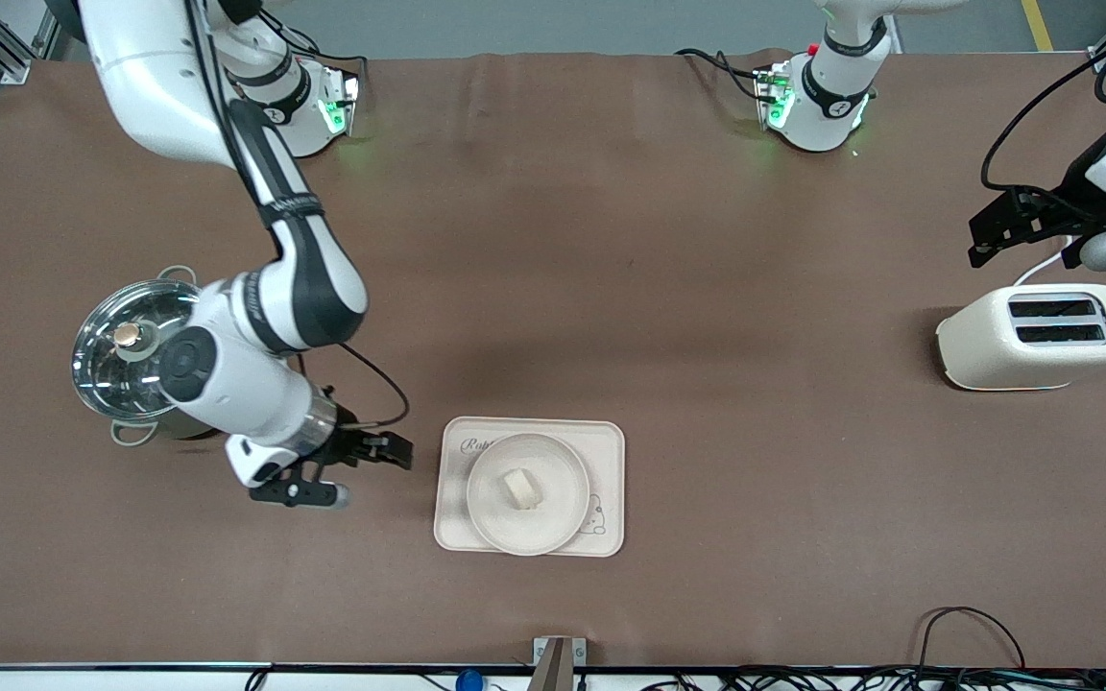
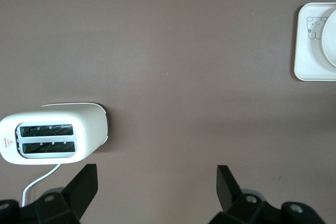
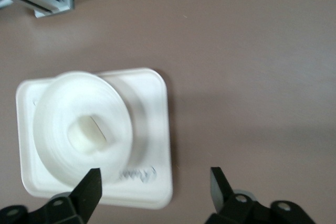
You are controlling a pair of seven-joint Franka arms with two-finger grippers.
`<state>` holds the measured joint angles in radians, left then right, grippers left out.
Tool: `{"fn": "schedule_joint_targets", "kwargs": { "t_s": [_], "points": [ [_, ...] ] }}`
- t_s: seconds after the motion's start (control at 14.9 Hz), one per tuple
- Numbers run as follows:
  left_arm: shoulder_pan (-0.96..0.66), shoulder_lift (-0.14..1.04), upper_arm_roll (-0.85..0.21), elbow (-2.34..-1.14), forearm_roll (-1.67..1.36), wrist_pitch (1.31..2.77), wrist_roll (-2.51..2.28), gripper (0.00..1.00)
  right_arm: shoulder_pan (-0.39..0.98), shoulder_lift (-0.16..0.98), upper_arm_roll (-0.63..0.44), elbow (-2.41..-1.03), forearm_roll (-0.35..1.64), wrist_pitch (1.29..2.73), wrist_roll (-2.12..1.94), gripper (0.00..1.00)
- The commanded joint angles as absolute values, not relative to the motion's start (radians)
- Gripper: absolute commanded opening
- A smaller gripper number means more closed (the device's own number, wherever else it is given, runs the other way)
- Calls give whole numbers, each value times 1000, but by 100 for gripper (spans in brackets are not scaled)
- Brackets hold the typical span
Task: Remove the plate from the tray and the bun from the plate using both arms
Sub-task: 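Lower the right gripper onto the white plate rim and close it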
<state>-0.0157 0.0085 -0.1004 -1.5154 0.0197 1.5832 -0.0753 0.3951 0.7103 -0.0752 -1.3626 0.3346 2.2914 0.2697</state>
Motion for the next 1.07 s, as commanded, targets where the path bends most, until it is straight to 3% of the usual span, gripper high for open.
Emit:
{"fn": "schedule_joint_targets", "kwargs": {
  "t_s": [0.0, 0.34, 0.74, 1.01],
  "points": [
    [-15, 6, -106, -1502, 38, 1563, -68, 100, 423, 865, -81, -1220, 362, 2351, 299, 75],
    [-15, 6, -106, -1502, 38, 1563, -69, 100, 446, 1014, -81, -1088, 446, 2355, 301, 60],
    [-14, 6, -106, -1503, 38, 1563, -60, 100, 468, 1054, -83, -1086, 508, 2376, 301, 51],
    [-14, 6, -106, -1503, 38, 1563, -58, 100, 469, 1057, -83, -1097, 508, 2375, 301, 38]
  ]
}}
